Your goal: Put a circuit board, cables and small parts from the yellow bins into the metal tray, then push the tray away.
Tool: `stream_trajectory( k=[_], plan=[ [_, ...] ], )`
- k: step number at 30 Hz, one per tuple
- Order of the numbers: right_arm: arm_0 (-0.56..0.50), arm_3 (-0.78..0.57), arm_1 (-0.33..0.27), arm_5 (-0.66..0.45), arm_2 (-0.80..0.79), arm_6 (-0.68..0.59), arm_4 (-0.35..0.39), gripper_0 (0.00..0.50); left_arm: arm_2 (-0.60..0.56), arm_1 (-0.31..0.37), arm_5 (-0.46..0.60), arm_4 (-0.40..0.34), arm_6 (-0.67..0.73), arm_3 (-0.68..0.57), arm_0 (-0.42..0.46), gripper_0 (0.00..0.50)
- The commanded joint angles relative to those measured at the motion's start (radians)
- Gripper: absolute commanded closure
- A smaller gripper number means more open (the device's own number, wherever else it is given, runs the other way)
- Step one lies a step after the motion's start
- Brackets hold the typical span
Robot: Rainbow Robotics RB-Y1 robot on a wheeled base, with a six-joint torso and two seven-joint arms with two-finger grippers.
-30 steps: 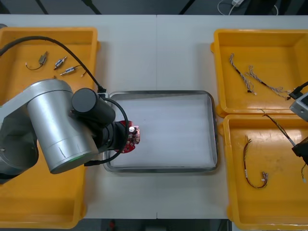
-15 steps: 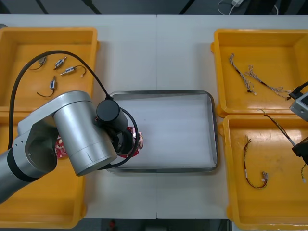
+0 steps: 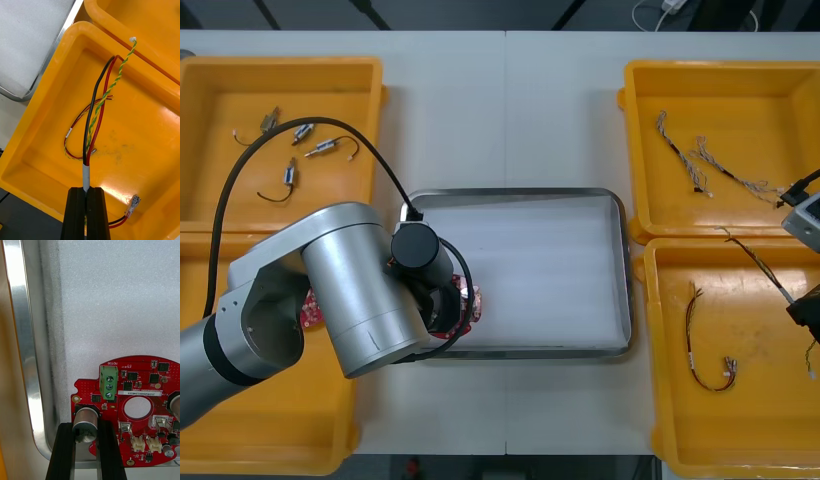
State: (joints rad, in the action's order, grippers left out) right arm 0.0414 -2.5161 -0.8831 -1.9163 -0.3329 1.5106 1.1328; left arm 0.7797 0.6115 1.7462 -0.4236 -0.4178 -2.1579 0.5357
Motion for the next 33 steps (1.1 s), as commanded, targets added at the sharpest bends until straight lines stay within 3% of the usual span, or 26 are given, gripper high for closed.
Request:
stream_trajectory(
  k=[1,12,13,16,18,22,33],
  plan=[
    [0.018,-0.024,-0.037,-0.004,-0.015,0.016,0.009,0.5,0.024,-0.019,-0.024,0.019,-0.01,-0.002,0.017,0.5],
    [0.018,-0.024,-0.037,-0.004,-0.015,0.016,0.009,0.5,0.044,-0.018,-0.045,0.029,-0.004,0.021,0.015,0.481],
    [0.018,-0.024,-0.037,-0.004,-0.015,0.016,0.009,0.5,0.046,-0.018,-0.045,0.029,-0.006,0.023,0.015,0.42],
    [0.018,-0.024,-0.037,-0.004,-0.015,0.016,0.009,0.5,0.047,-0.018,-0.045,0.031,-0.006,0.021,0.015,0.375],
    [0.018,-0.024,-0.037,-0.004,-0.015,0.016,0.009,0.5,0.055,-0.016,-0.047,0.04,-0.006,0.023,0.015,0.294],
    [0.018,-0.024,-0.037,-0.004,-0.015,0.016,0.009,0.5,0.081,-0.013,-0.057,0.072,-0.002,0.023,0.015,0.188],
    [0.018,-0.024,-0.037,-0.004,-0.015,0.016,0.009,0.5,0.05,0.002,-0.042,0.069,-0.002,-0.026,0.02,0.032]
  ],
)
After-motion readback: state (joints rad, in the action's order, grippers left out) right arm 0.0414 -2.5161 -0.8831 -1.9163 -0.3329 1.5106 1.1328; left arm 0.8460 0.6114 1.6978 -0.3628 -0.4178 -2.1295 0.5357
